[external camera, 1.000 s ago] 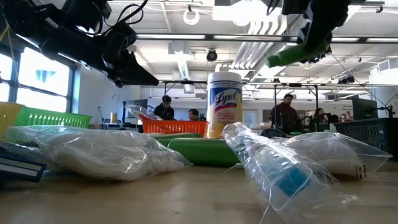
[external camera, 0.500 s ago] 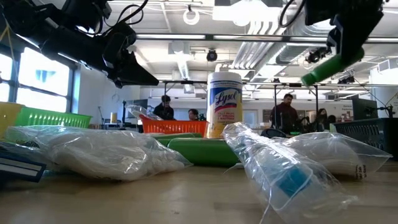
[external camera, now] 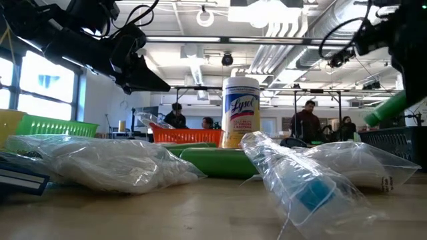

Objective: Pick & Place Travel size toiletries
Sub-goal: Put the green shampoo into the top black bin

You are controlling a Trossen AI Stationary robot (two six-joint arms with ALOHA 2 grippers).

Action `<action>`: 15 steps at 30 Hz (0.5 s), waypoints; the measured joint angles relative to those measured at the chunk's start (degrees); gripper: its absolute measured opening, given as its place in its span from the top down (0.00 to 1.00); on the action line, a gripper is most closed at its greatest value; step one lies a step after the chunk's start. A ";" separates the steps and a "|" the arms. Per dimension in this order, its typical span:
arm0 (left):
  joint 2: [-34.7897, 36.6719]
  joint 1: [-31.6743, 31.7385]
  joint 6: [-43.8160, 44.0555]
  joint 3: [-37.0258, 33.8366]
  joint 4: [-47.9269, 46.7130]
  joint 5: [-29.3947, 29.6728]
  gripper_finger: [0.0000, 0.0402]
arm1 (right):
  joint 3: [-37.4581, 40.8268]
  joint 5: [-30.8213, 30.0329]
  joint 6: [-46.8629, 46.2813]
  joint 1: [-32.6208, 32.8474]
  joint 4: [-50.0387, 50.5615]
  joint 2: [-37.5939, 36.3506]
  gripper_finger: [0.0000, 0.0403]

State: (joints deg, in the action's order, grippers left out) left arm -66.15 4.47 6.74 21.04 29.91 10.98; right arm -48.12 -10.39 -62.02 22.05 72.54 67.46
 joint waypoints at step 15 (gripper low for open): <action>0.00 0.02 0.00 0.00 -0.02 0.00 0.98 | 8.95 0.27 -13.14 4.58 -11.77 1.01 0.60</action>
State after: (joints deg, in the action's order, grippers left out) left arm -66.15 4.49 6.74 21.04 29.89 10.98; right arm -39.17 -10.12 -75.16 26.63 60.77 68.47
